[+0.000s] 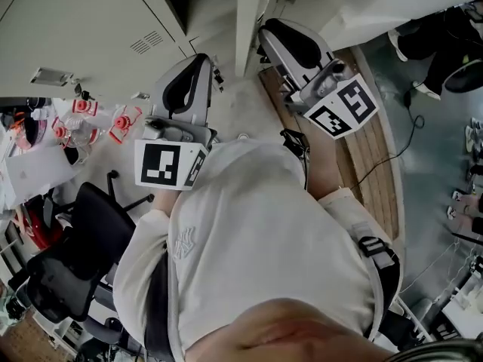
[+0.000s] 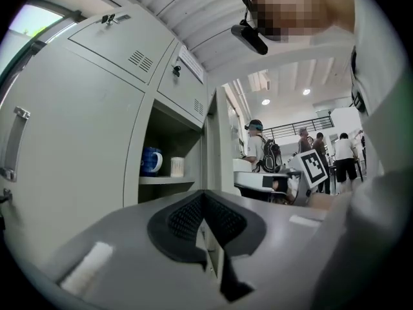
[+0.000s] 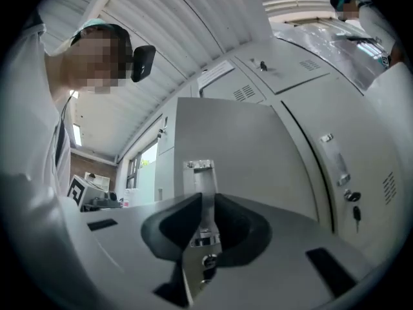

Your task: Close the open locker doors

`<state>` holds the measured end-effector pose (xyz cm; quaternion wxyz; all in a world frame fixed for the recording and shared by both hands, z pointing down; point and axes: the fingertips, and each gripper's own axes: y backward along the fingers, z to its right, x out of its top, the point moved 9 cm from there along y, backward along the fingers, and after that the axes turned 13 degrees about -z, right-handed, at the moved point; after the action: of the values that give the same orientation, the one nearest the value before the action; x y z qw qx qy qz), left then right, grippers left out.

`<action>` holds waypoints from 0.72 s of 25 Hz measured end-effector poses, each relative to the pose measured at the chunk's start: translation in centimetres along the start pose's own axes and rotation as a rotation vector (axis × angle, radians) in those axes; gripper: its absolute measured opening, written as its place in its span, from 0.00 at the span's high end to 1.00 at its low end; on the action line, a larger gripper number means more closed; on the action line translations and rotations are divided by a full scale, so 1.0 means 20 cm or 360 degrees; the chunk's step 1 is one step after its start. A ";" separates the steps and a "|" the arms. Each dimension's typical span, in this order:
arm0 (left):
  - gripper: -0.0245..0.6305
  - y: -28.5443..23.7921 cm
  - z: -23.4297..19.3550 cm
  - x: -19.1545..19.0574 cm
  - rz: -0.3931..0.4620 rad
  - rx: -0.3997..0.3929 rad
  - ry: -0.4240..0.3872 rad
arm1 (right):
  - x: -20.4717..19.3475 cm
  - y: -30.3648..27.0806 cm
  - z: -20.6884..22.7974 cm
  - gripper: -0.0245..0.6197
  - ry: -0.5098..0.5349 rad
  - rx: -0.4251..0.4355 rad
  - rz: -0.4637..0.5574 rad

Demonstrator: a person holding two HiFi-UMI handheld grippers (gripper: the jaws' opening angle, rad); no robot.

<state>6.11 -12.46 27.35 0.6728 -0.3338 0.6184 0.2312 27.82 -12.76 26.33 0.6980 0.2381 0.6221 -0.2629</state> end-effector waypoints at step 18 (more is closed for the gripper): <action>0.96 0.27 -0.44 -0.03 -0.0003 0.0391 0.0061 | 0.03 -0.71 0.02 0.92 0.0151 0.0182 -0.0133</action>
<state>-3.79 -15.34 26.93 0.6970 -0.2538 0.6544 0.1467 18.76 -23.81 25.72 0.6414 0.2635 0.6479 -0.3153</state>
